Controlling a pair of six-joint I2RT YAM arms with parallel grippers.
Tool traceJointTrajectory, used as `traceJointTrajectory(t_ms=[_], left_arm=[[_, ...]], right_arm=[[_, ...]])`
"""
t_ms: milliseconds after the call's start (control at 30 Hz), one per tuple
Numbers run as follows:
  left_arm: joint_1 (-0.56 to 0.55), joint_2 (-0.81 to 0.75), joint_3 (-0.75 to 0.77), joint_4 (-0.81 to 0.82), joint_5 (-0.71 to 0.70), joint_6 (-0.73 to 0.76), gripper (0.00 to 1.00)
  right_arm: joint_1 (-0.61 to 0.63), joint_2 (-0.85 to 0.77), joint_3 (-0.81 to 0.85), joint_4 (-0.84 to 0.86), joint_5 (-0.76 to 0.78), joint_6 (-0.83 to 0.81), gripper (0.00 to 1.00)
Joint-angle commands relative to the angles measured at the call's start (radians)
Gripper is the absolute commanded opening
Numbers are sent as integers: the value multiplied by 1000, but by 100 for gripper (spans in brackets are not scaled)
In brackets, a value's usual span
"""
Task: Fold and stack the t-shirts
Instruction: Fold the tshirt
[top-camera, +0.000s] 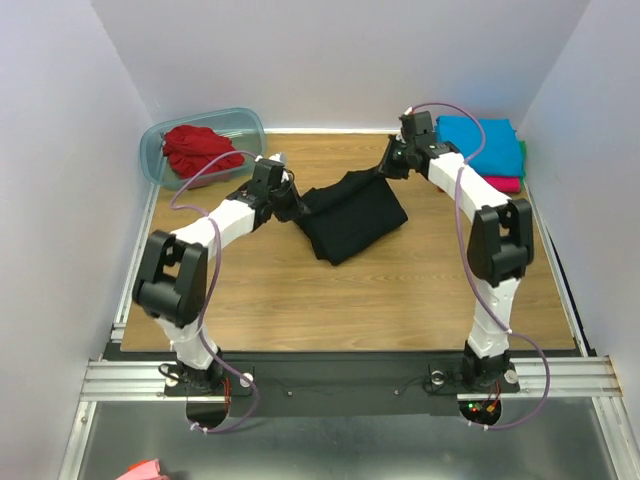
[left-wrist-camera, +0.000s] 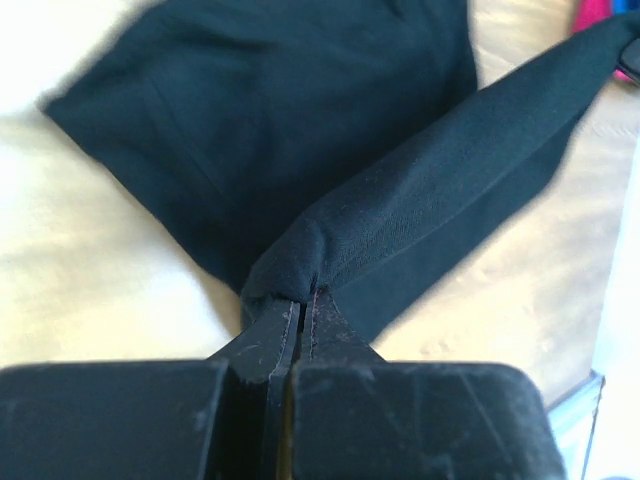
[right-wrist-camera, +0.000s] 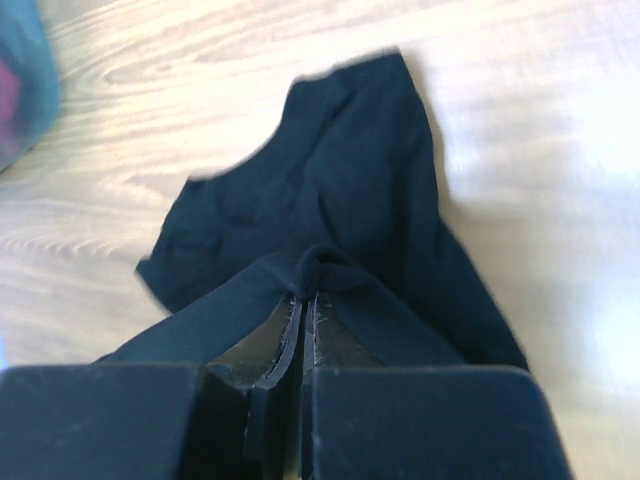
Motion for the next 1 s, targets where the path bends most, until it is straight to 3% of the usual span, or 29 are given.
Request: traceJointTrajectory(t_ms=[0,67,133,167,200,233,300,333,467,500,567,667,967], left_arm=[[52,85,72,30,-43,32,0],[92,168,126,27,-42,21,36],[112,219,169,45,10,7,61],[114,224,179,45,8,0,74],[112,224,189,47,15,-1,87],[112,215,201,53,35,1,98],[111,183,206,54,40,2,99],[111,167,203,54,43,6,99],[80,93,160,54,34,15,98],[69,86,154,77,32,21,98],[46,98,158,80,46,25,98],[43,145,186,76,83,13,98],[31,306,239,128,149,-8,98]], right_arm=[[-10,112,142,100,-5,-63,4],[-10,211,230,103,-8,-81,16],[-10,253,274,102,-5,-95,29],[-10,274,303,102,4,-107,44],[-11,276,309,100,5,-113,66],[-10,268,311,100,-15,-123,76],[-10,218,283,102,-69,-141,83],[-10,196,266,103,-90,-147,92],[-8,80,118,108,-251,-169,93],[-8,55,92,110,-287,-169,100],[-7,41,9,117,-368,-167,100],[1,50,-33,123,-371,-172,100],[13,213,10,126,-368,-150,100]])
